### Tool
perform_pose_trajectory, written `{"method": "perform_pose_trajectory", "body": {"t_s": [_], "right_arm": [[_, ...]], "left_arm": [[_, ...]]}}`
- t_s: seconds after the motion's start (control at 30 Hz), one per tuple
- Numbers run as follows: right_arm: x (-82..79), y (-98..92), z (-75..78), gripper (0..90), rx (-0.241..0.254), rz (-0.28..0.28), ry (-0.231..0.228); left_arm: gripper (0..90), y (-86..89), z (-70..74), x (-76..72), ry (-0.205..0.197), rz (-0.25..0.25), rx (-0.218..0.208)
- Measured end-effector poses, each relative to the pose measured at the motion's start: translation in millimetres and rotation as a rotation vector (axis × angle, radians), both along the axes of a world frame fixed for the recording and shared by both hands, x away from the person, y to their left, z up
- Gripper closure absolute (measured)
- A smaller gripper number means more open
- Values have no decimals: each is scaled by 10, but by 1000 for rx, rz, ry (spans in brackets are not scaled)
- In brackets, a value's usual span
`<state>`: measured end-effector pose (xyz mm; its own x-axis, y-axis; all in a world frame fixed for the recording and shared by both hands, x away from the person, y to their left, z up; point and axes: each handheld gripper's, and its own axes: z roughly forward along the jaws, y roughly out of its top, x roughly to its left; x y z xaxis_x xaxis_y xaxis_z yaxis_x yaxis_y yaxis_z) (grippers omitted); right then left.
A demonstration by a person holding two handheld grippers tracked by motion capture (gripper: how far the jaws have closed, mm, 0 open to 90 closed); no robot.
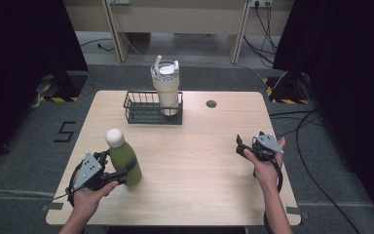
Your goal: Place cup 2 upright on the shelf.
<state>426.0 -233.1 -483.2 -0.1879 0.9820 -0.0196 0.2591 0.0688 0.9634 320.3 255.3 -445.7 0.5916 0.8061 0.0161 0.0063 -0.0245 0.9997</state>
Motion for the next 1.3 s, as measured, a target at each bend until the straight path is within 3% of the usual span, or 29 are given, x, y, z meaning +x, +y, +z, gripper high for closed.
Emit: {"method": "perform_pose_trajectory", "body": {"t_s": [0.3,0.77,1.3], "right_arm": [[-11,16,-12,122,0,1,5],[-16,1,-9,122,-4,-2,2],[-14,-5,-12,123,-5,-4,2]], "left_arm": [[216,58,91,160,-24,31,18],[216,93,250,433,-53,75,8],[216,29,376,696,-84,136,7]]}}
